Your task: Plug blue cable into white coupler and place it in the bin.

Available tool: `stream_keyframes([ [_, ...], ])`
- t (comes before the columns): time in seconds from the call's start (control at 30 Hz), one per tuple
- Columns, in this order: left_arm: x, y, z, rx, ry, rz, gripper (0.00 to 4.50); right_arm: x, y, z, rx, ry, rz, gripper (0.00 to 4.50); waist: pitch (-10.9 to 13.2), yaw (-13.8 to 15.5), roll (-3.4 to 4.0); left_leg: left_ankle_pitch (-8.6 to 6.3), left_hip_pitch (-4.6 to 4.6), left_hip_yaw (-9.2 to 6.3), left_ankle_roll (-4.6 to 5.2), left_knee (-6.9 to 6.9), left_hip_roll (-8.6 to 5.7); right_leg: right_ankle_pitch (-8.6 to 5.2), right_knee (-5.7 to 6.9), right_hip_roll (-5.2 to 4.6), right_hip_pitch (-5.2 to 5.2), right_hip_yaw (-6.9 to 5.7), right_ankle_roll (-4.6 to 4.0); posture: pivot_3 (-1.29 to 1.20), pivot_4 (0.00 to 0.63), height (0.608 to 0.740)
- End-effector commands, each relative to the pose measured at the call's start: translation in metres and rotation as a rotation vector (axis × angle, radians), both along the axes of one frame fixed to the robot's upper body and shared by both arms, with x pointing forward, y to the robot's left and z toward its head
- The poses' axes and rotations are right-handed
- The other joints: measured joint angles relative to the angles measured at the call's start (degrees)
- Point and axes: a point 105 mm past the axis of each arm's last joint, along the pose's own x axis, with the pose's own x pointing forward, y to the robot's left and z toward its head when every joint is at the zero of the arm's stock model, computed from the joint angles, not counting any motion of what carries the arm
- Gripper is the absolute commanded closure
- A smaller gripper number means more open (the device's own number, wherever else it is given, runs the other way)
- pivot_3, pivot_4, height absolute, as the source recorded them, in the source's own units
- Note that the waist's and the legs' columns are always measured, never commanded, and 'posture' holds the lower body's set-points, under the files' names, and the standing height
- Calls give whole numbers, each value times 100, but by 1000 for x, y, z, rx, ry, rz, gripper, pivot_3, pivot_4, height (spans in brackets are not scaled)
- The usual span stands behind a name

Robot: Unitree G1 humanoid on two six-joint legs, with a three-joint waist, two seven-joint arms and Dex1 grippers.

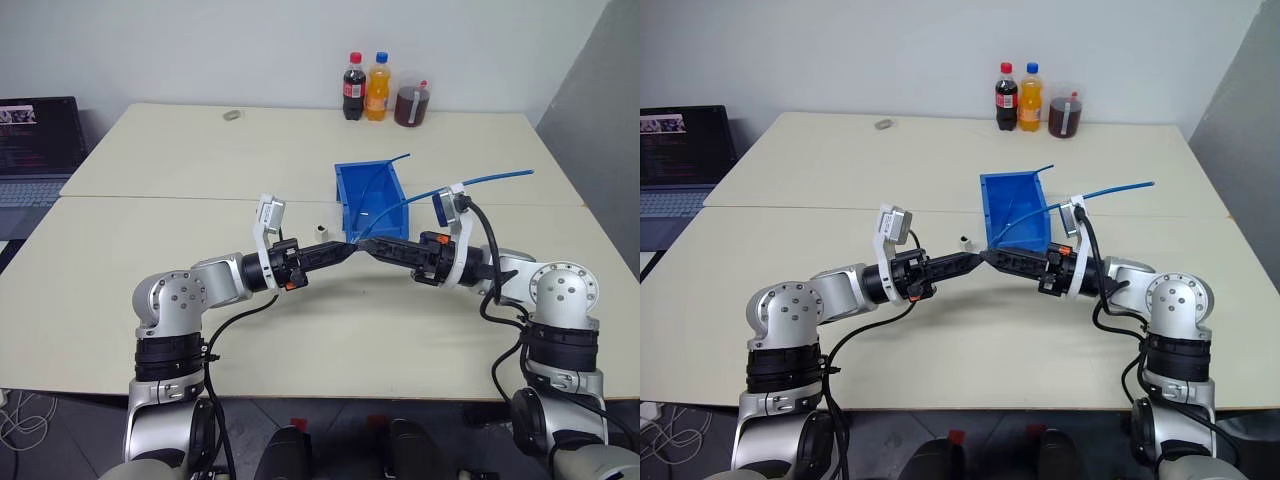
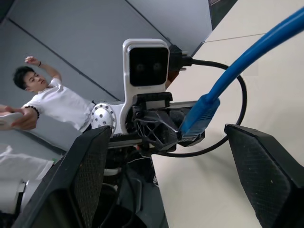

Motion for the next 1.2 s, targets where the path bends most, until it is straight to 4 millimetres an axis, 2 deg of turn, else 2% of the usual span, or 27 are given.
stream_keyframes([
  [0.03,-8,-2,11,-10,-50,-33,4268,-1,6,10,15,-40,25,456,0,-28,0,0,0,0,0,0,0,0,0,0,0,0,0,0,150,740],
  [0.57,-9,-3,10,-9,-42,-53,4268,10,2,10,15,-37,-16,456,0,-42,0,0,-2,1,0,-2,0,0,-5,0,0,1,0,0,150,740],
  [0.77,-10,-3,9,-6,-43,-57,4268,11,1,7,9,-34,-21,1566,0,-43,0,0,-2,1,0,-2,0,0,-5,0,0,1,0,0,150,740],
  [1.13,-9,-3,8,-5,-36,-52,4268,9,-1,4,-4,-37,-8,4139,0,-42,0,0,-3,1,0,-5,0,0,-9,0,0,1,1,0,150,740],
  [1.2,-8,-2,8,-5,-38,-49,4268,9,-1,3,-5,-36,-4,4333,0,-43,0,0,-3,1,0,-5,0,0,-9,0,0,0,1,0,150,740],
])
